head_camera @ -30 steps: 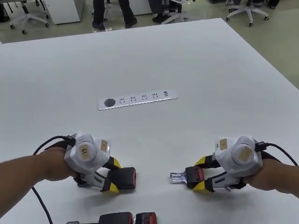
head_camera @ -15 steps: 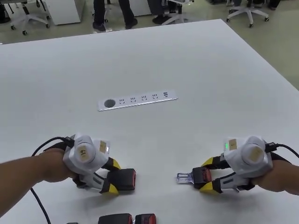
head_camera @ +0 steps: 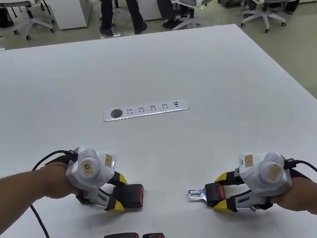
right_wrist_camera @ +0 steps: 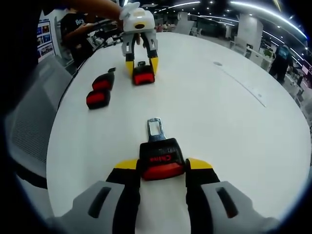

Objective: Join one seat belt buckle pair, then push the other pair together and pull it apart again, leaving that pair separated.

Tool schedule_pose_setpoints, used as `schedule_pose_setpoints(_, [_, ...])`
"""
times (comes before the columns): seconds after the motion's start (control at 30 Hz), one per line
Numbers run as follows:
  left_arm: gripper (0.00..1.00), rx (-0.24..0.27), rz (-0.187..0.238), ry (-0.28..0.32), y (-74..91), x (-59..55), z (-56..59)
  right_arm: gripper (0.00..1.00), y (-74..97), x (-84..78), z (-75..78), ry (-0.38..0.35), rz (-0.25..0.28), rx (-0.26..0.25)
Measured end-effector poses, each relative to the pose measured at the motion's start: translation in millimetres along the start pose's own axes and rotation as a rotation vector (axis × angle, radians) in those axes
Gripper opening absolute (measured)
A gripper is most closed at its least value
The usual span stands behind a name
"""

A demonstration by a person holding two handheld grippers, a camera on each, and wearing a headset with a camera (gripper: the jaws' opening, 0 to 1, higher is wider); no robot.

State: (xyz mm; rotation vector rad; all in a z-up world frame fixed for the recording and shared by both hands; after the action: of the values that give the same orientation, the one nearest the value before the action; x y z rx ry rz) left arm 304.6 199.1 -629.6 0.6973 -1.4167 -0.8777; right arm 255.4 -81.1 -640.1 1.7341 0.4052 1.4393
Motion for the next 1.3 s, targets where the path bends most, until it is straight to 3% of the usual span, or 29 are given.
schedule_pose_setpoints(0.1, [0.36, 0.010, 0.013, 0.032, 0.2, -0.2, 1.8, 0.35, -0.2, 0.6, -2.7, 0.007, -0.012, -0.019])
schedule_pose_setpoints(0.13, [0.39, 0.013, 0.021, 0.110, 1.2, -0.3, 4.2, 0.35, 0.9, 2.1, -4.6, -0.015, -0.008, -0.035])
schedule_pose_setpoints(0.17, [0.44, 0.001, 0.026, 0.142, 2.3, 1.1, 6.5, 0.37, 1.7, 4.2, -5.9, -0.030, 0.009, -0.036])
schedule_pose_setpoints(0.2, [0.48, -0.008, 0.047, 0.157, 2.9, 2.9, 8.4, 0.43, 2.3, 4.8, -5.2, -0.056, 0.025, -0.052])
schedule_pose_setpoints(0.23, [0.51, 0.004, 0.049, 0.120, 5.7, 1.4, 8.4, 0.49, 2.3, 5.4, -4.7, -0.077, 0.033, -0.070])
schedule_pose_setpoints(0.3, [0.56, 0.053, 0.051, 0.164, 6.9, -1.8, 7.6, 0.58, 5.0, 8.7, -6.2, -0.114, 0.066, -0.097])
schedule_pose_setpoints(0.4, [0.65, 0.091, 0.131, 0.244, 11.7, -2.9, 6.4, 0.62, 9.1, 13.9, -7.5, -0.152, 0.107, -0.169])
schedule_pose_setpoints(0.43, [0.68, 0.128, 0.146, 0.277, 13.9, 0.4, 9.6, 0.63, 10.0, 13.7, -9.1, -0.159, 0.107, -0.191])
schedule_pose_setpoints(0.53, [0.79, 0.198, 0.154, 0.312, 17.7, -7.4, 9.2, 0.64, 12.6, 12.8, -12.5, -0.214, 0.129, -0.241])
schedule_pose_setpoints(0.67, [0.90, 0.267, 0.220, 0.408, 28.8, -9.5, 13.6, 0.69, 24.3, 25.3, -20.9, -0.263, 0.182, -0.309])
schedule_pose_setpoints(0.77, [0.92, 0.327, 0.247, 0.424, 42.5, -5.0, 18.5, 0.73, 29.5, 29.1, -22.8, -0.273, 0.204, -0.350])
schedule_pose_setpoints(0.83, [0.92, 0.346, 0.248, 0.469, 49.7, -7.9, 24.8, 0.75, 33.4, 33.0, -25.8, -0.279, 0.206, -0.379])
schedule_pose_setpoints(0.9, [0.96, 0.397, 0.285, 0.518, 54.2, -12.0, 28.9, 0.75, 38.6, 39.1, -29.4, -0.291, 0.241, -0.407])
schedule_pose_setpoints(1.0, [1.00, 0.440, 0.306, 0.566, 63.9, -16.1, 37.5, 0.78, 46.3, 44.3, -35.3, -0.313, 0.268, -0.445])
schedule_pose_setpoints(1.1, [1.00, 0.502, 0.352, 0.616, 78.2, -9.0, 51.7, 0.82, 49.3, 46.0, -42.2, -0.320, 0.281, -0.466])
schedule_pose_setpoints(1.23, [1.00, 0.524, 0.387, 0.643, 82.1, -16.6, 66.2, 0.83, 49.5, 44.5, -53.1, -0.338, 0.301, -0.481])
schedule_pose_setpoints(1.3, [1.00, 0.535, 0.425, 0.668, 83.4, -13.2, 79.1, 0.84, 52.5, 46.2, -61.1, -0.358, 0.316, -0.487])
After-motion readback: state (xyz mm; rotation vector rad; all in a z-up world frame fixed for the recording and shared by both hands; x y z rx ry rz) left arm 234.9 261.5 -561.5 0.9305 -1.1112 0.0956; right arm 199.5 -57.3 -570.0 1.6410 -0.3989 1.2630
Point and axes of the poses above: the centre of the closed fingertips' face, and the gripper's own axes: y roughly backward along the fingers, z roughly to its right, x roughly out of its top, the point moved 7 cm from there along y, roughly backward along the fingers, and after that the axes turned 1 degree about -x, right-handed, at the moved point
